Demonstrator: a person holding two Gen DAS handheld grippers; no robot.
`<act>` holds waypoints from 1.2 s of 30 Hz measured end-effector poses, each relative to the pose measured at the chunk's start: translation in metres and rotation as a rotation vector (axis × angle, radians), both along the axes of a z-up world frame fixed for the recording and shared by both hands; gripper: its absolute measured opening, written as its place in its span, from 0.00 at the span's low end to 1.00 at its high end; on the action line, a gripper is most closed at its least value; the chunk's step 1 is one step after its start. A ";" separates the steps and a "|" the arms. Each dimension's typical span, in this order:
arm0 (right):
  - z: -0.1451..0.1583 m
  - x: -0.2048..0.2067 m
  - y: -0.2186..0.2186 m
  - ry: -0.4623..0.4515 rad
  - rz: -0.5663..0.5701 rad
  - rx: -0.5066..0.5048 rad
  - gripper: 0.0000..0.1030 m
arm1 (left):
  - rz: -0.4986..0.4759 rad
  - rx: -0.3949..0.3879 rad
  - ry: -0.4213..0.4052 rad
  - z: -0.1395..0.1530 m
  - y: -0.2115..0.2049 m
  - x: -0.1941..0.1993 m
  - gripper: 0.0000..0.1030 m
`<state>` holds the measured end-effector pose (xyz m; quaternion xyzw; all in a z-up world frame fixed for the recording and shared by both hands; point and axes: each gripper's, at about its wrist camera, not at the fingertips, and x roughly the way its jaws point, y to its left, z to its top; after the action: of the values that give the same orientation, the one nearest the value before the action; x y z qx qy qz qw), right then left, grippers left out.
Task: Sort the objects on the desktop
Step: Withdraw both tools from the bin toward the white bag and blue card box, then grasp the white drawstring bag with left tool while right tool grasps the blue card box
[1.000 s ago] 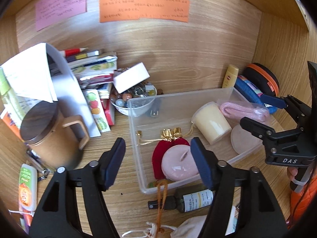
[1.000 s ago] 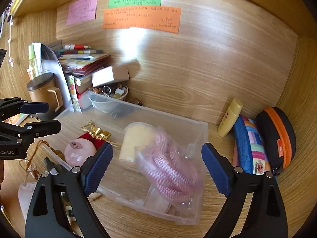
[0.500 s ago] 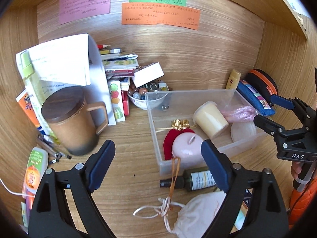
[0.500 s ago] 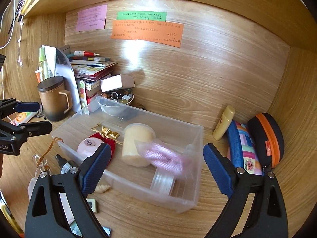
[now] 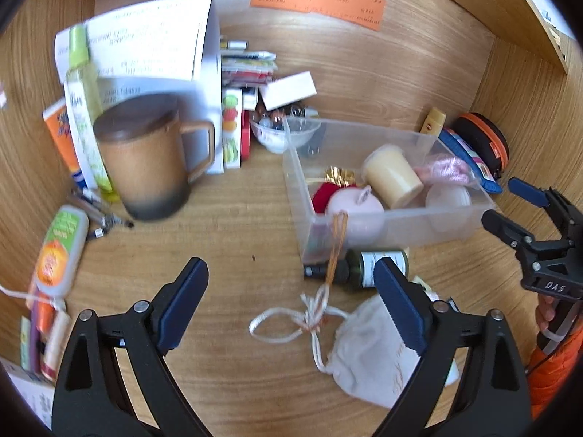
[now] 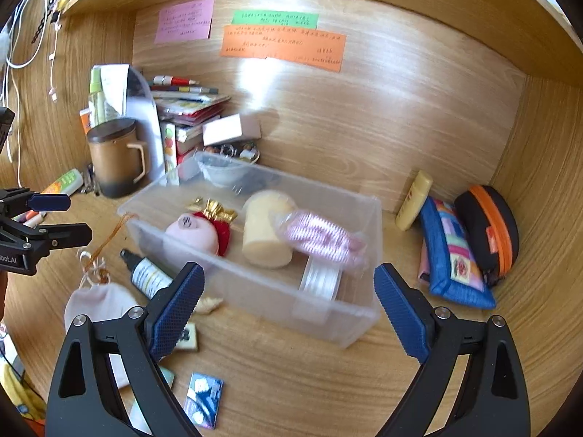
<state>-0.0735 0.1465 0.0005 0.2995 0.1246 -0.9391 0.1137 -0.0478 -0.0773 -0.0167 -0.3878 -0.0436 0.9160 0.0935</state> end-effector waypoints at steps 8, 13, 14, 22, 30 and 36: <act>-0.024 0.013 0.000 -0.065 -0.003 0.013 0.91 | -0.028 0.014 -0.035 -0.014 0.016 0.019 0.90; -0.038 0.022 0.005 -0.108 -0.006 0.012 0.91 | -0.046 0.021 -0.063 -0.023 0.030 0.028 0.90; -0.041 0.024 0.006 -0.119 -0.004 0.011 0.91 | -0.049 0.022 -0.069 -0.024 0.033 0.029 0.90; -0.062 0.038 0.009 -0.199 0.021 -0.009 0.91 | -0.122 0.018 -0.094 -0.035 0.061 0.043 0.90; -0.071 0.046 0.002 -0.224 0.056 0.013 0.91 | -0.134 -0.044 -0.094 -0.041 0.074 0.049 0.93; -0.077 0.045 -0.001 -0.241 0.065 0.019 0.91 | -0.147 -0.073 -0.137 -0.053 0.077 0.049 0.94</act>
<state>-0.0289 0.1458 -0.0767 0.4070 0.1285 -0.8909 0.1555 0.0013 -0.0007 -0.0698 -0.4547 0.0122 0.8790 0.1432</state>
